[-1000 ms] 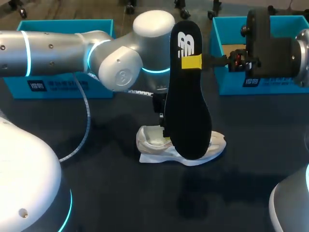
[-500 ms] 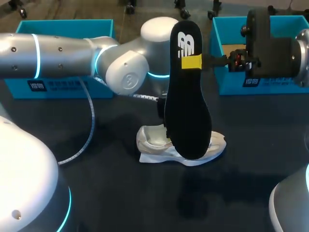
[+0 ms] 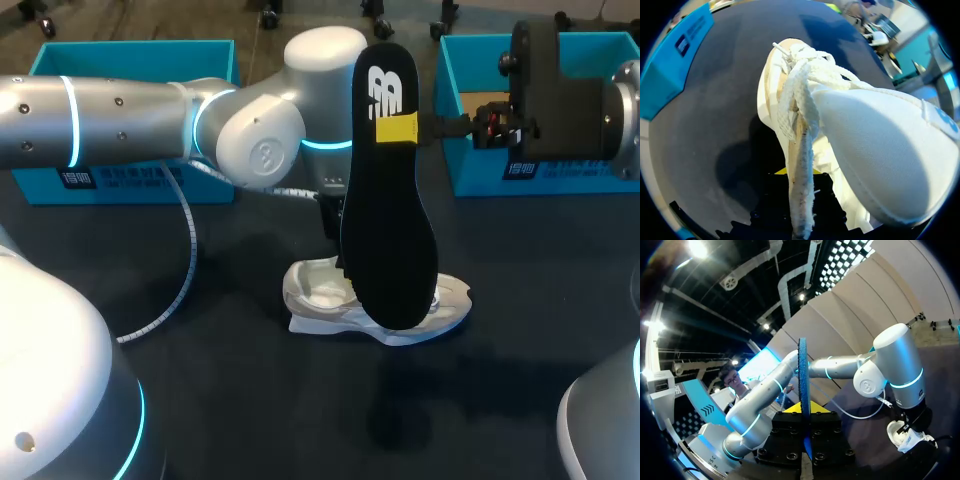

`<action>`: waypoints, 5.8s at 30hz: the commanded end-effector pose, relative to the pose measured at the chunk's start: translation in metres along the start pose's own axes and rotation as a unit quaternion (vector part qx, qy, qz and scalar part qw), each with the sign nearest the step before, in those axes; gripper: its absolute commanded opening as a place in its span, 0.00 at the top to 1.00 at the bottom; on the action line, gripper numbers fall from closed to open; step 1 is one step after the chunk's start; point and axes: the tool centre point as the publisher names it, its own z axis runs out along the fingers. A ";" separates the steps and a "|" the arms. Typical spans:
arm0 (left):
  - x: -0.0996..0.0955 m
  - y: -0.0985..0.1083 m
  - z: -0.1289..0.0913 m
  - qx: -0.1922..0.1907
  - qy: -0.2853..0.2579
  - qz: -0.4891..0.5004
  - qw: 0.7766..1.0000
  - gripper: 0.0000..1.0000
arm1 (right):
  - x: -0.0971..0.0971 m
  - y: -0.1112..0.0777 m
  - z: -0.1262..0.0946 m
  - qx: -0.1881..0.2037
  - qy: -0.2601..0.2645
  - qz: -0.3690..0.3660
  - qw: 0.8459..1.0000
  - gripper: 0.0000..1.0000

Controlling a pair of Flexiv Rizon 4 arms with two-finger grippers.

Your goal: Take the shoe out of the shoebox, open the shoe tongue, remove and reinsert the insole, then place the shoe into the shoebox

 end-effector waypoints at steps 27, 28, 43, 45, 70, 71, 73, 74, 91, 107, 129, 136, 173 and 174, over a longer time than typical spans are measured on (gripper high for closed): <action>0.003 0.017 -0.044 -0.183 0.149 0.648 0.724 1.00 | 0.000 0.000 0.002 -0.001 0.000 0.000 1.000 1.00; 0.003 0.017 -0.044 -0.186 0.148 0.651 0.721 1.00 | 0.000 0.000 0.002 -0.001 0.000 0.000 1.000 1.00; -0.003 0.011 -0.042 -0.191 0.122 0.646 0.729 1.00 | 0.000 0.000 0.002 -0.001 0.000 0.000 1.000 1.00; -0.003 0.011 -0.042 -0.191 0.122 0.646 0.729 1.00 | 0.000 0.000 0.002 -0.001 0.000 0.000 1.000 1.00; -0.010 -0.011 -0.018 -0.157 0.132 0.603 0.771 1.00 | 0.000 0.000 0.002 -0.001 0.000 0.000 1.000 1.00; -0.011 -0.010 -0.019 -0.162 0.136 0.604 0.768 1.00 | 0.000 0.000 0.002 -0.001 0.000 0.000 1.000 1.00; -0.014 -0.009 -0.019 -0.164 0.139 0.605 0.767 1.00 | 0.000 0.000 0.002 -0.001 0.000 0.000 1.000 1.00; -0.015 -0.008 -0.019 -0.167 0.142 0.606 0.765 1.00 | 0.000 0.000 0.002 -0.001 0.000 0.000 1.000 1.00; -0.021 -0.001 0.010 -0.163 0.170 0.602 0.763 0.95 | 0.000 0.000 0.002 -0.001 0.000 0.000 1.000 1.00; -0.017 -0.006 -0.014 -0.153 0.133 0.612 0.765 0.00 | 0.000 0.000 0.002 -0.001 0.000 0.000 1.000 1.00; -0.037 -0.028 -0.068 -0.072 0.017 0.616 0.784 0.00 | -0.004 0.001 -0.007 -0.027 -0.017 0.005 0.999 1.00; -0.046 -0.028 -0.088 -0.064 -0.021 0.614 0.786 0.00 | -0.017 0.003 -0.032 -0.106 -0.068 0.045 0.991 1.00; -0.002 -0.017 -0.187 0.126 -0.272 0.684 0.665 0.00 | -0.084 0.022 -0.069 -0.163 -0.067 0.329 0.928 1.00; 0.000 -0.018 -0.190 0.130 -0.277 0.684 0.662 0.00 | -0.084 0.022 -0.069 -0.163 -0.067 0.329 0.928 1.00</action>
